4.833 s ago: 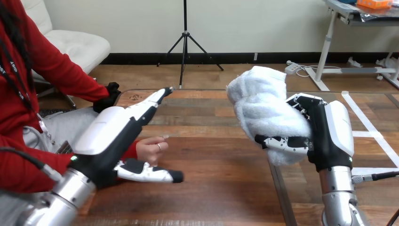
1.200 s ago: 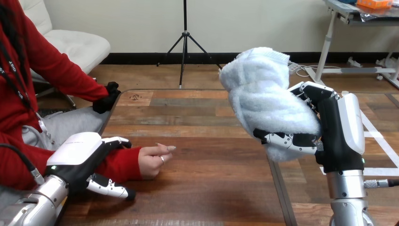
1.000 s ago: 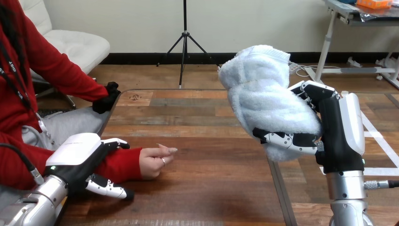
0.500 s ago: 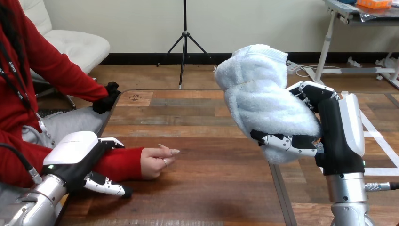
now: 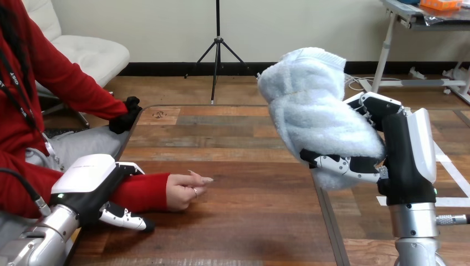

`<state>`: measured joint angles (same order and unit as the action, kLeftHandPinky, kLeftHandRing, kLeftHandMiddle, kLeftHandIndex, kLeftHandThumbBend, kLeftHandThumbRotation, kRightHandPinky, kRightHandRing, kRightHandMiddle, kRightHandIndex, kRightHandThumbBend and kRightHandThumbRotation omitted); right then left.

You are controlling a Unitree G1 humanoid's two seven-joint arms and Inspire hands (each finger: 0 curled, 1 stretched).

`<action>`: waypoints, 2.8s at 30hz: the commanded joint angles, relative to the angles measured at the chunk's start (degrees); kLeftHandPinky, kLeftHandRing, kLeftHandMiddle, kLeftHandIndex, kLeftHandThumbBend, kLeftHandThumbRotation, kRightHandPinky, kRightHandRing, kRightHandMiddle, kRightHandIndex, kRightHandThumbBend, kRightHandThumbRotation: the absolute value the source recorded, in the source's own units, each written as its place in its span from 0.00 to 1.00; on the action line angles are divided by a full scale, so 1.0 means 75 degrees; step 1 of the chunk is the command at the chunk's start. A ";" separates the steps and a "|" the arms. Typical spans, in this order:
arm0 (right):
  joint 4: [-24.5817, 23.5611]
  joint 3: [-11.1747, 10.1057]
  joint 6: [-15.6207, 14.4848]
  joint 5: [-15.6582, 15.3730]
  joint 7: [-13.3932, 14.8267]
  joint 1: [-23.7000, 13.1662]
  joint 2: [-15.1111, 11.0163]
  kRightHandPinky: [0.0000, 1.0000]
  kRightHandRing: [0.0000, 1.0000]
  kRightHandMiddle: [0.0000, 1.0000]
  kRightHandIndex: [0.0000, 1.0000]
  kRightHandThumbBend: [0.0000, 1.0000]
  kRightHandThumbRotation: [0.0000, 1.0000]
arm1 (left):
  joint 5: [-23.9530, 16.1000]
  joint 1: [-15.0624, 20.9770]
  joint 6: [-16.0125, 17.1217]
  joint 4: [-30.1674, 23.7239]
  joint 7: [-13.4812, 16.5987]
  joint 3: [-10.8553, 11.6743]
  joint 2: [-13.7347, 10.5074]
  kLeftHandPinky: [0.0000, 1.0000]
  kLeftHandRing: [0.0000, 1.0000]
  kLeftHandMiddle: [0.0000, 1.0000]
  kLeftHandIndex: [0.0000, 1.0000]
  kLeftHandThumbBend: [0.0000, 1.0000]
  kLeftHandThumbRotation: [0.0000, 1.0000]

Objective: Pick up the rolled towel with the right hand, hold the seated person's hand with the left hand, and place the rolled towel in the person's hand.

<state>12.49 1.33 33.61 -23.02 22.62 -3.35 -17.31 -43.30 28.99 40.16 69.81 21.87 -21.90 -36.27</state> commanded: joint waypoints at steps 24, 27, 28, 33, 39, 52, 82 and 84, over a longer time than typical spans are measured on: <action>-0.0503 -0.0325 0.0116 0.0203 -0.0142 -0.0277 0.0219 0.04 0.08 0.11 0.11 0.61 0.00 | -0.0189 0.0469 0.0104 -0.0042 0.1013 -0.0500 0.0037 0.41 0.40 0.44 0.48 0.83 0.22; -0.0474 -0.0331 0.0122 0.0191 -0.0139 -0.0285 0.0232 0.04 0.08 0.11 0.11 0.61 0.00 | -0.0201 0.0465 0.0132 -0.0055 0.1112 -0.0525 0.0040 0.40 0.39 0.43 0.47 0.82 0.20; -0.0473 -0.0333 0.0113 0.0182 -0.0135 -0.0285 0.0237 0.04 0.08 0.12 0.11 0.61 0.00 | -0.0200 0.0464 0.0131 -0.0061 0.1125 -0.0532 0.0039 0.39 0.39 0.43 0.47 0.81 0.19; -0.0427 -0.0330 0.0087 0.0188 -0.0147 -0.0296 0.0267 0.04 0.08 0.12 0.11 0.60 0.00 | -0.0181 0.0459 0.0127 -0.0089 0.1171 -0.0555 0.0051 0.38 0.37 0.42 0.46 0.78 0.18; -0.0319 -0.0326 0.0073 0.0140 -0.0119 -0.0330 0.0307 0.04 0.08 0.12 0.11 0.60 0.00 | -0.0143 0.0442 0.0225 -0.0133 0.1272 -0.0571 0.0050 0.36 0.36 0.41 0.45 0.78 0.16; -0.0011 -0.0267 0.0129 0.0154 -0.0178 -0.0426 0.0361 0.04 0.08 0.12 0.12 0.60 0.00 | -0.0089 0.0390 0.0484 -0.0333 0.1444 -0.0540 0.0035 0.34 0.35 0.40 0.44 0.75 0.15; 0.0891 -0.0078 0.0220 -0.0022 -0.0175 -0.0755 0.0556 0.05 0.09 0.12 0.11 0.60 0.00 | 0.0029 0.0297 0.1172 -0.0861 0.1837 -0.0396 0.0000 0.31 0.33 0.39 0.43 0.73 0.05; 0.0946 -0.0056 0.0209 -0.0050 -0.0157 -0.0775 0.0574 0.05 0.09 0.12 0.12 0.61 0.00 | 0.0013 0.0297 0.1205 -0.0896 0.1884 -0.0400 -0.0011 0.32 0.33 0.39 0.43 0.73 0.05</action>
<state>19.41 0.47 33.70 -23.17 20.87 -2.78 -13.58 -43.86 28.54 45.19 69.02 32.64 -25.86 -36.28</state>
